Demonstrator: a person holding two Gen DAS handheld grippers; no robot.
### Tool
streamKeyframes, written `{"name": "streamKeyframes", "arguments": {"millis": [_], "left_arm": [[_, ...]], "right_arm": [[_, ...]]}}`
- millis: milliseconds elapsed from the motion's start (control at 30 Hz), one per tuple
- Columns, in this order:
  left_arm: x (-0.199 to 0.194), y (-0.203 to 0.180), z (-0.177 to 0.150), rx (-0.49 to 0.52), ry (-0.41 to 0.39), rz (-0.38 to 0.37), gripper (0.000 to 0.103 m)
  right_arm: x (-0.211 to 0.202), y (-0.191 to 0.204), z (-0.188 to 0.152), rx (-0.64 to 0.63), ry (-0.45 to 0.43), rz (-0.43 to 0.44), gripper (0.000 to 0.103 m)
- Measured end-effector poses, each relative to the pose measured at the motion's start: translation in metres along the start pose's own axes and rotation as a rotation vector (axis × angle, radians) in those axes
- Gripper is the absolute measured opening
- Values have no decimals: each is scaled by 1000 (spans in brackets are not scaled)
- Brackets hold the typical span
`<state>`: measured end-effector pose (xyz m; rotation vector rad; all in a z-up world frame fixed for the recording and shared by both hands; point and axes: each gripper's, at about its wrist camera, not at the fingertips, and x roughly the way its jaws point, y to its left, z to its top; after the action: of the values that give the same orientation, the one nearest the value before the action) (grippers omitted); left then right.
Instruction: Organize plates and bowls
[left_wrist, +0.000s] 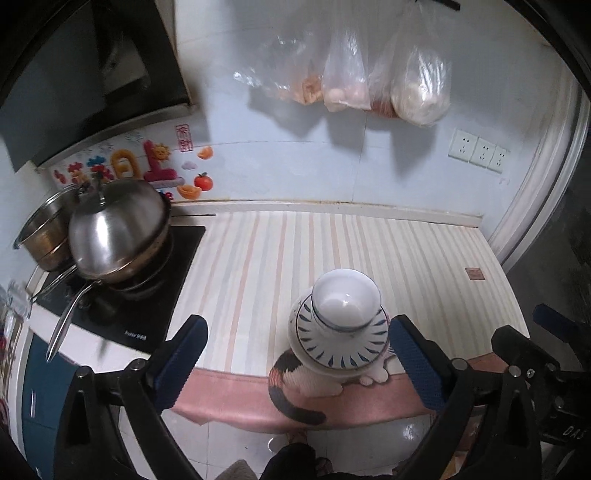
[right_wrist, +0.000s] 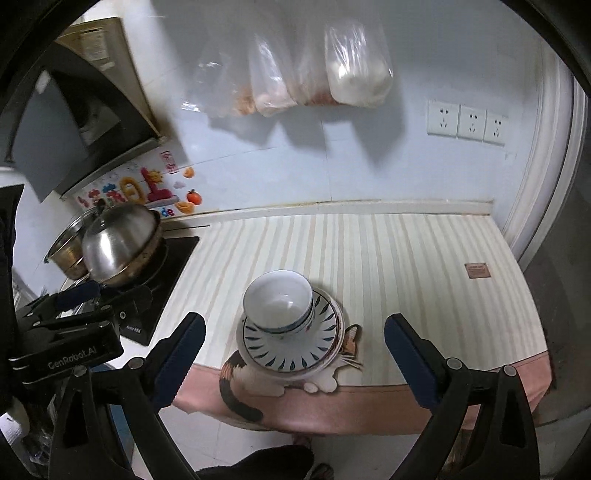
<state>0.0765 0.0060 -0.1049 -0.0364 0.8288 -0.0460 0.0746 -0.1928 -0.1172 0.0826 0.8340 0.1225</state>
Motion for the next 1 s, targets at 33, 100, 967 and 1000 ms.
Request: {"name": "streamKeyframes", "arguments": {"millis": [33, 100, 967, 1000], "left_arm": [[-8, -1, -5, -5, -7, 3, 101], [-21, -3, -13, -8, -16, 11, 101], [-110, -1, -76, 27, -48, 11, 101], [-112, 0, -77, 25, -50, 11, 101]], "right_arm": [[-9, 1, -4, -3, -3, 4, 100], [-27, 2, -12, -13, -8, 13, 100], [-156, 21, -81, -8, -103, -86, 100], [-155, 22, -81, -8, -101, -88, 100]]}}
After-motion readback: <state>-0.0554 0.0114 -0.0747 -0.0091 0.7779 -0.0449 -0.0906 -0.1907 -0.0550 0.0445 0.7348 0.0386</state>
